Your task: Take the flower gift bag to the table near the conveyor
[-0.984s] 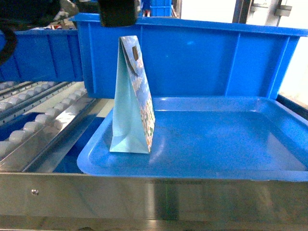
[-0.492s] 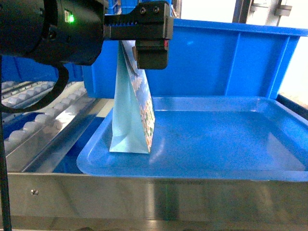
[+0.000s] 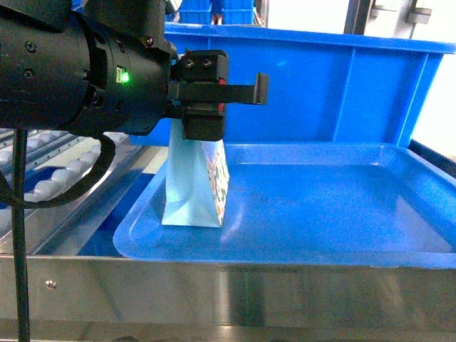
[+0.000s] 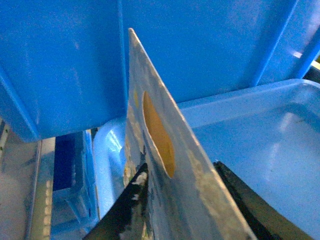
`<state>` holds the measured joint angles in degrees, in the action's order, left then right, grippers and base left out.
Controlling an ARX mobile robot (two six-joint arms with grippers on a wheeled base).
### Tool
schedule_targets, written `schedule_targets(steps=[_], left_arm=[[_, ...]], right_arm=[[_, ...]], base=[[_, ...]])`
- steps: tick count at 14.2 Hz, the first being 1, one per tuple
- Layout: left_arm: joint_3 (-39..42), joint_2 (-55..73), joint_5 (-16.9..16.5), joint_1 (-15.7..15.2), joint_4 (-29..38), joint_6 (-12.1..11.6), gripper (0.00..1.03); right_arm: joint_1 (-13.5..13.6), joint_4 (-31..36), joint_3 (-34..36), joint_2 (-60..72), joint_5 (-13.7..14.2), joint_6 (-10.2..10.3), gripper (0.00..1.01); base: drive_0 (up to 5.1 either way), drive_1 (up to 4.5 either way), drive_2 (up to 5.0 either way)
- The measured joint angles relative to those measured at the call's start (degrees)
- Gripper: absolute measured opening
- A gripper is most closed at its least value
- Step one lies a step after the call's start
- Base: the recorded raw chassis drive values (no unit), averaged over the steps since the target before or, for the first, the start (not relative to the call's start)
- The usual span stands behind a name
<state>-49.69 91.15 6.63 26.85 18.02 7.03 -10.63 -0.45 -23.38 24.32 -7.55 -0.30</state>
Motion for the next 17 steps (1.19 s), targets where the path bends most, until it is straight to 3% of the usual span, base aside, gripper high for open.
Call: schedule_targets(steps=[4,7,11,14,17], left_arm=[[0.0,0.0,1.6,0.9,0.6,-0.8,0.01],[0.1,0.1,3.0,1.0,1.2,-1.9,0.02],[1.9,-4.0,7.0,-0.6,4.9,-5.7,0.02],[3.4,-11.6,9.6,-3.9,6.9,-6.3,0.02],[10.6,-19.8,13.4,-8.5,11.1,-9.1,0.02]], right_arm=[[0.0,0.0,0.0,0.0,0.0,0.0,0.02],[0.0,0.0,0.0,0.0,0.0,0.0,0.02],[0.0,0.0,0.0,0.0,0.0,0.0,0.02],[0.0,0.0,0.0,0.0,0.0,0.0,0.02],[0.0,0.0,0.0,0.0,0.0,0.0,0.02]], base=[[0.0,0.00,0.0],[0.0,0.00,0.0],[0.0,0.00,0.0],[0.0,0.00,0.0],[0.0,0.00,0.0]])
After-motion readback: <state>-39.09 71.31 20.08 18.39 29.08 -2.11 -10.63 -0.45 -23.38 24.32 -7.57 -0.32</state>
